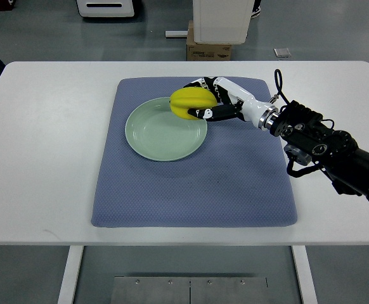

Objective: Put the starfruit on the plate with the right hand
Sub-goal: 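Carry the starfruit with the right hand over the green plate, then lower the starfruit onto the plate and open the right hand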

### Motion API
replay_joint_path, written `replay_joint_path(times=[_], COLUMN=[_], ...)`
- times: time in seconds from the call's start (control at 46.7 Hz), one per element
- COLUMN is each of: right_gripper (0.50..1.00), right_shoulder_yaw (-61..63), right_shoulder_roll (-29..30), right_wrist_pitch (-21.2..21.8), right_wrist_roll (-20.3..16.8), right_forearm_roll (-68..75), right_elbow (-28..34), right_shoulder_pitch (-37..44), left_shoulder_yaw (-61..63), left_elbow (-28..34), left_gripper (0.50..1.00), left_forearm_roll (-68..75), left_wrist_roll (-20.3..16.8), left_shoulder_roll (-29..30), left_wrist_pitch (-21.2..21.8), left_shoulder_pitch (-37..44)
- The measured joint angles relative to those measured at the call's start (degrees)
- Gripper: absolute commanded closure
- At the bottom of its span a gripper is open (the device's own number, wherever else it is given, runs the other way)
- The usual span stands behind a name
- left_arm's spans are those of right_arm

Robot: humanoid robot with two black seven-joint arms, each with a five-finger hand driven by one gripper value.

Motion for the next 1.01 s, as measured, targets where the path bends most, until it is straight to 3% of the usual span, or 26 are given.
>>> replay_joint_path(times=[0.578,1.007], right_gripper=[1.0,1.0], right_shoulder_yaw=[-13.59,-13.43], right_shoulder_roll=[-0.01,-0.01], right_wrist_pitch=[-1.84,-2.46], right_wrist_roll=[0.0,0.0], right_forearm_roll=[-0.29,-0.16], right_elbow=[-0.25,0.08], right_shoulder_pitch=[2.2,3.35], left_shoulder_yaw=[-0.01,0.0], left_elbow=[0.01,0.02], left_gripper=[0.5,0.5], left_forearm_roll=[0.0,0.0], left_wrist_roll=[-0.01,0.0], left_shoulder_roll=[0.0,0.0], left_wrist_pitch=[0.0,0.0], left_shoulder_pitch=[-0.03,0.0])
